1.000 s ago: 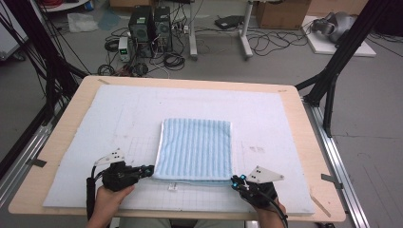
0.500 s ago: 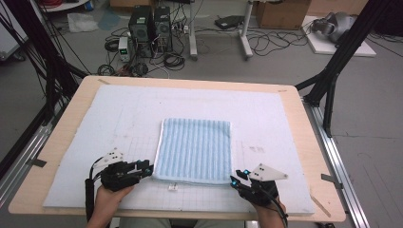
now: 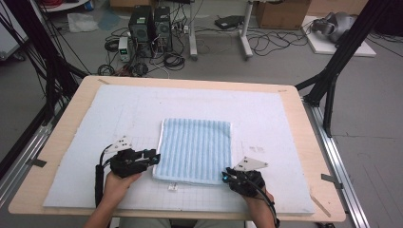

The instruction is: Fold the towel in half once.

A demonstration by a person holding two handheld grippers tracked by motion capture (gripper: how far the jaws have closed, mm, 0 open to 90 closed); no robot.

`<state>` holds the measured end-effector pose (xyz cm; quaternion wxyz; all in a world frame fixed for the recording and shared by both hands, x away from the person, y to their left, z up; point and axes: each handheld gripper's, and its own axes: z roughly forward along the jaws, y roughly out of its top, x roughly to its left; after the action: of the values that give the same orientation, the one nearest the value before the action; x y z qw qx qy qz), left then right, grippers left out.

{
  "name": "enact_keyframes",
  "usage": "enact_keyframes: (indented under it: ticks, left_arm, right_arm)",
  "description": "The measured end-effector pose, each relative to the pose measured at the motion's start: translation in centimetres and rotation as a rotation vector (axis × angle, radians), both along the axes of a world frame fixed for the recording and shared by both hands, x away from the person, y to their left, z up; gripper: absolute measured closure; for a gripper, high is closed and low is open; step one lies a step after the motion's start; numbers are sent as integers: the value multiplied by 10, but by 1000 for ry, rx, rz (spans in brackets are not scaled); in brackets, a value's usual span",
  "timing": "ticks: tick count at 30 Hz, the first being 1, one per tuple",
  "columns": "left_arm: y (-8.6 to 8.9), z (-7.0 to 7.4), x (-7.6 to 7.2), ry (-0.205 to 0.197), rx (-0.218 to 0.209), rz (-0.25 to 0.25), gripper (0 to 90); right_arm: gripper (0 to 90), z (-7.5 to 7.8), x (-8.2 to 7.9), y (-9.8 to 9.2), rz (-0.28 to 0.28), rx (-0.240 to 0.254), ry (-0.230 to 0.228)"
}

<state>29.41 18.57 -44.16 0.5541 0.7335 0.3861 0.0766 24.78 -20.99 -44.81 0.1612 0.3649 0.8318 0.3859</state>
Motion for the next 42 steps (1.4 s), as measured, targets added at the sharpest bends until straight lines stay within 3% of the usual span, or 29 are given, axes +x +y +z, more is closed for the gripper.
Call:
enact_keyframes:
  ticks: [4, 7, 10, 11, 16, 21, 23, 24, 27, 29, 33, 34, 37, 39, 42]
  left_arm:
    - [1, 5, 13, -6, -7, 15, 560]
    - [1, 12, 25, -74, 9, -1, 536]
    - [-1, 15, 36, -162, 62, -13, 537]
    - [-2, 16, 40, -171, 71, -13, 562]
    - [-7, 14, 68, -115, 67, 10, 600]
    - [-15, 5, 91, -78, 83, 34, 717]
    - [-19, 1, 102, -61, 98, 51, 743]
    - [-22, -1, 108, -31, 92, 58, 747]
    - [-29, -3, 119, -7, 131, 54, 769]
    - [-33, -5, 124, 0, 159, 70, 769]
    - [-37, -10, 131, 50, 209, 99, 750]
    - [-38, -10, 132, 61, 217, 108, 750]
    - [-39, -10, 132, 65, 232, 119, 750]
    - [-39, -10, 132, 65, 241, 125, 753]
    - [-41, -10, 131, 54, 262, 126, 759]
  right_arm:
    - [692, 3, 0, -4, 15, 5, 7]
    - [664, 12, 8, -9, 6, 93, -16]
    - [625, 19, 20, -11, -16, 111, -45]
    - [604, 21, 25, -12, -27, 117, -46]
    - [531, 25, 50, -17, -75, 160, -55]
    - [779, 28, 78, -16, -88, 171, -25]
    - [814, 29, 93, -15, -112, 164, -28]
    - [814, 29, 98, -14, -120, 163, -24]
    - [808, 28, 121, -8, -140, 134, -15]
    - [805, 25, 134, -5, -150, 119, -9]
    - [781, 14, 156, 0, -178, 79, 41]
    - [783, 12, 159, 1, -187, 66, 35]
    - [794, 4, 168, 1, -225, 37, 51]
    - [800, 2, 170, -2, -240, 55, 58]
    - [800, 2, 170, -5, -257, 29, 39]
